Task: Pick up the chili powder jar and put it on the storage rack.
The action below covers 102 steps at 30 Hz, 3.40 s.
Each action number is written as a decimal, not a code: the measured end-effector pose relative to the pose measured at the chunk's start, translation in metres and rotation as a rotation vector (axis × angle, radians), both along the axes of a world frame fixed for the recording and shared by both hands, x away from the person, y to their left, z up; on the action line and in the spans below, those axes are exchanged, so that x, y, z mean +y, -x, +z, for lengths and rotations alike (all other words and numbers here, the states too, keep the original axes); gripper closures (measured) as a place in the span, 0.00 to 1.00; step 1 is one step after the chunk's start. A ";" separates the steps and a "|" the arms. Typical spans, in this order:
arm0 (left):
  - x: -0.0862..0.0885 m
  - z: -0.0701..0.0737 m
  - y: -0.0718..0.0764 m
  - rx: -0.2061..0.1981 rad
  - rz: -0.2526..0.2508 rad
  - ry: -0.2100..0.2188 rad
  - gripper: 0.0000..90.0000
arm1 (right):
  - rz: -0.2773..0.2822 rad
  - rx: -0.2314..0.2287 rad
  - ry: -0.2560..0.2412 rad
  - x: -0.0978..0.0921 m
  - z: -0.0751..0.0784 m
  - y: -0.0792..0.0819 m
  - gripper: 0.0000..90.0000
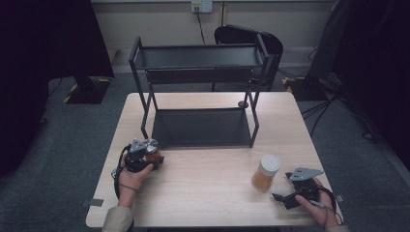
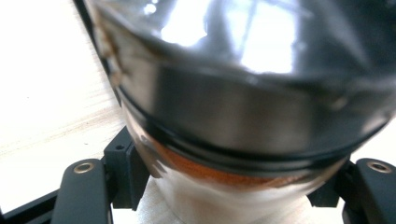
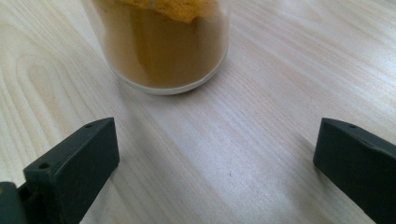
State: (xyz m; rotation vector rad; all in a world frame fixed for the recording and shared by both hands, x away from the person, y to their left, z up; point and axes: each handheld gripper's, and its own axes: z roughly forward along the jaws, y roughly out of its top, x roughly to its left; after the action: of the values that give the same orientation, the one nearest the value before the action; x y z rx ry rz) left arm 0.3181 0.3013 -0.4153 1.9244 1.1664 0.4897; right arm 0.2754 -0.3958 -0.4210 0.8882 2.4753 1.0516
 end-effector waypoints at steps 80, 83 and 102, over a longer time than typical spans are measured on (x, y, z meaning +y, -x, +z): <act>-0.046 0.154 -0.067 -0.013 -0.217 -0.020 0.33 | -0.004 0.001 0.000 0.000 0.000 0.000 0.00; -0.049 0.164 -0.068 -0.017 -0.215 -0.032 0.33 | -0.004 0.001 -0.001 0.000 0.000 0.001 0.00; -0.054 0.199 -0.078 -0.028 -0.228 -0.022 0.33 | -0.004 0.001 -0.001 0.000 0.000 0.001 0.00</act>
State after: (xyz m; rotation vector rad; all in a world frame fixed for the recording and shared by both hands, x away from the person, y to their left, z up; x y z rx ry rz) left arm 0.3958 0.2473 -0.2160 2.0326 0.9133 0.4064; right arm 0.2749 -0.3956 -0.4209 0.8939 2.4734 1.0509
